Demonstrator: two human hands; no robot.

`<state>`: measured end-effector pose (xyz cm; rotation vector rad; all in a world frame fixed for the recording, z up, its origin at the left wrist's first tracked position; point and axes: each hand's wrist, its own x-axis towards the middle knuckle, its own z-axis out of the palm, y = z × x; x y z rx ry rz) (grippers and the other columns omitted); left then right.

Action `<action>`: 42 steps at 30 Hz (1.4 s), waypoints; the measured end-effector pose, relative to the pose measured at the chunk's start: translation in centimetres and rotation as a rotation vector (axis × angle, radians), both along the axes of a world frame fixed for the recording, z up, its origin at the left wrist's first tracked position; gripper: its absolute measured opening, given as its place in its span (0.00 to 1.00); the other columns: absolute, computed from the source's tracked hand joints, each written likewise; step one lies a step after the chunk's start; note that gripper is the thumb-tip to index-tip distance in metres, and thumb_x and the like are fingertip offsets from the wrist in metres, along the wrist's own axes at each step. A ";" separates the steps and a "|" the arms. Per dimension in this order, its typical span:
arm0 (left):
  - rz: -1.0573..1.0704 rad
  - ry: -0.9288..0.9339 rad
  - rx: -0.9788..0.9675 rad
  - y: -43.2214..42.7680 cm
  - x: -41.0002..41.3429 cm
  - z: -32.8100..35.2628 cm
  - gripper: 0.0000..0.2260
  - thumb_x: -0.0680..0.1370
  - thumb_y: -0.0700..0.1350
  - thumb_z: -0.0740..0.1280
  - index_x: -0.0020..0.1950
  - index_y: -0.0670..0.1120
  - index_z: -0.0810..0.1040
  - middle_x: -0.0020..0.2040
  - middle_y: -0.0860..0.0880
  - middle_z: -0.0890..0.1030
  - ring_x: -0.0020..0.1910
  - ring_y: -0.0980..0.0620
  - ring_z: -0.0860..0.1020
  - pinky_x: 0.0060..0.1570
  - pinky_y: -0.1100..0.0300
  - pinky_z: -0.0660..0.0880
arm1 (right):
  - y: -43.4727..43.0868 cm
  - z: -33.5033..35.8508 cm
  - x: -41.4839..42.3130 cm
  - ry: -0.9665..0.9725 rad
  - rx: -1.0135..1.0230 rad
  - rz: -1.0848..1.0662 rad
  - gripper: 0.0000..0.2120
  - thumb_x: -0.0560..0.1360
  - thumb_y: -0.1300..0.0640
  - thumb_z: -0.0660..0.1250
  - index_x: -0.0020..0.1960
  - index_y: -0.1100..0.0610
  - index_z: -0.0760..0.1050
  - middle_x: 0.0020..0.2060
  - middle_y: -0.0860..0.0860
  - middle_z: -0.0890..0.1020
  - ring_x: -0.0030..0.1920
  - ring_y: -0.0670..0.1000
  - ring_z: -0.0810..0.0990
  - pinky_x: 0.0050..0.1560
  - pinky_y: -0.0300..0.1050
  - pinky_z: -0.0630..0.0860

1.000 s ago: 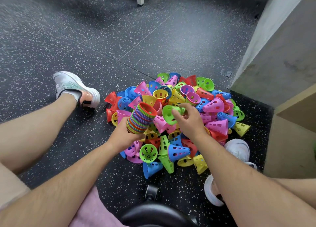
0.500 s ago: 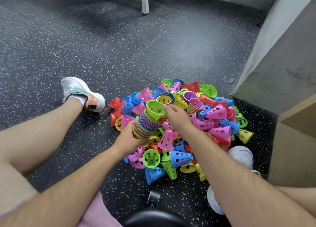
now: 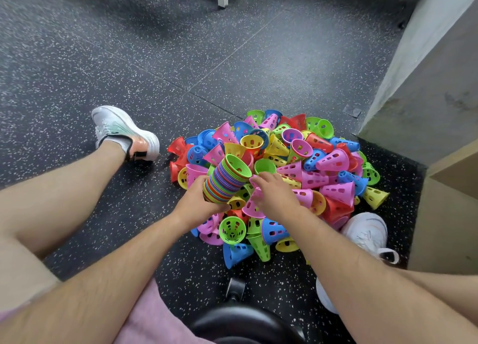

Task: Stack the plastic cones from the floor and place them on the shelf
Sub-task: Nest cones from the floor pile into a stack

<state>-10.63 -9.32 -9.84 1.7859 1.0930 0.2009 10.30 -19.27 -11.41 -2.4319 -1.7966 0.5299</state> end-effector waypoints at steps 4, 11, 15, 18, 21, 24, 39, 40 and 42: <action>0.008 -0.007 -0.004 -0.2 0.3 0.0 0.30 0.65 0.44 0.83 0.62 0.52 0.73 0.49 0.49 0.83 0.44 0.52 0.84 0.44 0.56 0.81 | -0.6 -2.2 -1.4 -0.140 -0.091 0.070 0.35 0.77 0.42 0.68 0.78 0.51 0.60 0.77 0.57 0.60 0.75 0.60 0.59 0.75 0.57 0.61; -0.001 0.002 -0.015 -0.7 0.3 0.6 0.28 0.68 0.40 0.82 0.60 0.53 0.70 0.50 0.50 0.80 0.43 0.58 0.80 0.34 0.71 0.74 | -0.8 -3.6 -1.9 -0.086 -0.101 0.019 0.39 0.71 0.45 0.75 0.75 0.55 0.62 0.73 0.57 0.62 0.71 0.59 0.63 0.71 0.54 0.66; 0.013 0.015 -0.015 -0.8 0.0 0.9 0.30 0.68 0.41 0.82 0.63 0.52 0.70 0.50 0.50 0.80 0.44 0.57 0.81 0.37 0.67 0.75 | -1.2 -3.4 -1.4 -0.006 0.019 -0.046 0.32 0.73 0.45 0.71 0.72 0.54 0.65 0.65 0.54 0.68 0.66 0.55 0.67 0.70 0.52 0.69; 0.022 0.010 -0.005 -0.7 0.1 1.1 0.29 0.68 0.40 0.82 0.61 0.53 0.70 0.51 0.48 0.81 0.44 0.53 0.83 0.39 0.61 0.78 | -1.0 -1.8 -0.1 0.098 0.135 -0.200 0.30 0.72 0.39 0.68 0.70 0.48 0.67 0.57 0.50 0.70 0.60 0.51 0.68 0.66 0.50 0.71; 0.018 -0.013 0.014 -0.7 0.6 1.9 0.26 0.68 0.37 0.81 0.53 0.58 0.70 0.48 0.46 0.82 0.43 0.48 0.84 0.43 0.53 0.82 | -0.2 0.2 1.3 0.194 0.202 -0.321 0.26 0.72 0.34 0.66 0.66 0.44 0.71 0.55 0.48 0.71 0.58 0.49 0.67 0.60 0.48 0.71; 0.019 -0.038 0.031 -0.7 0.9 2.7 0.24 0.69 0.34 0.80 0.47 0.57 0.71 0.43 0.49 0.80 0.37 0.56 0.79 0.37 0.65 0.77 | 1.1 2.7 2.0 0.462 0.340 -0.448 0.23 0.72 0.33 0.65 0.62 0.42 0.74 0.55 0.48 0.76 0.57 0.49 0.73 0.56 0.50 0.74; 0.103 -0.054 0.016 -0.2 -0.2 2.8 0.18 0.68 0.37 0.81 0.46 0.49 0.74 0.49 0.36 0.84 0.43 0.42 0.83 0.48 0.40 0.80 | 5.3 8.2 0.8 1.093 0.469 -0.807 0.17 0.71 0.32 0.61 0.51 0.42 0.76 0.52 0.53 0.83 0.50 0.53 0.81 0.48 0.50 0.78; 0.100 -0.058 0.017 -0.2 -0.3 2.9 0.18 0.68 0.37 0.81 0.45 0.50 0.74 0.49 0.35 0.84 0.42 0.43 0.83 0.48 0.40 0.80 | 5.6 8.4 0.6 1.116 0.432 -0.779 0.16 0.74 0.34 0.60 0.51 0.43 0.76 0.49 0.54 0.83 0.46 0.52 0.80 0.45 0.48 0.75; 0.093 -0.062 0.017 -0.3 -0.2 3.0 0.18 0.68 0.36 0.81 0.45 0.51 0.74 0.49 0.36 0.84 0.44 0.38 0.84 0.48 0.40 0.81 | 5.8 8.8 0.1 1.127 0.354 -0.714 0.13 0.79 0.37 0.58 0.50 0.44 0.75 0.45 0.55 0.82 0.43 0.52 0.78 0.46 0.48 0.73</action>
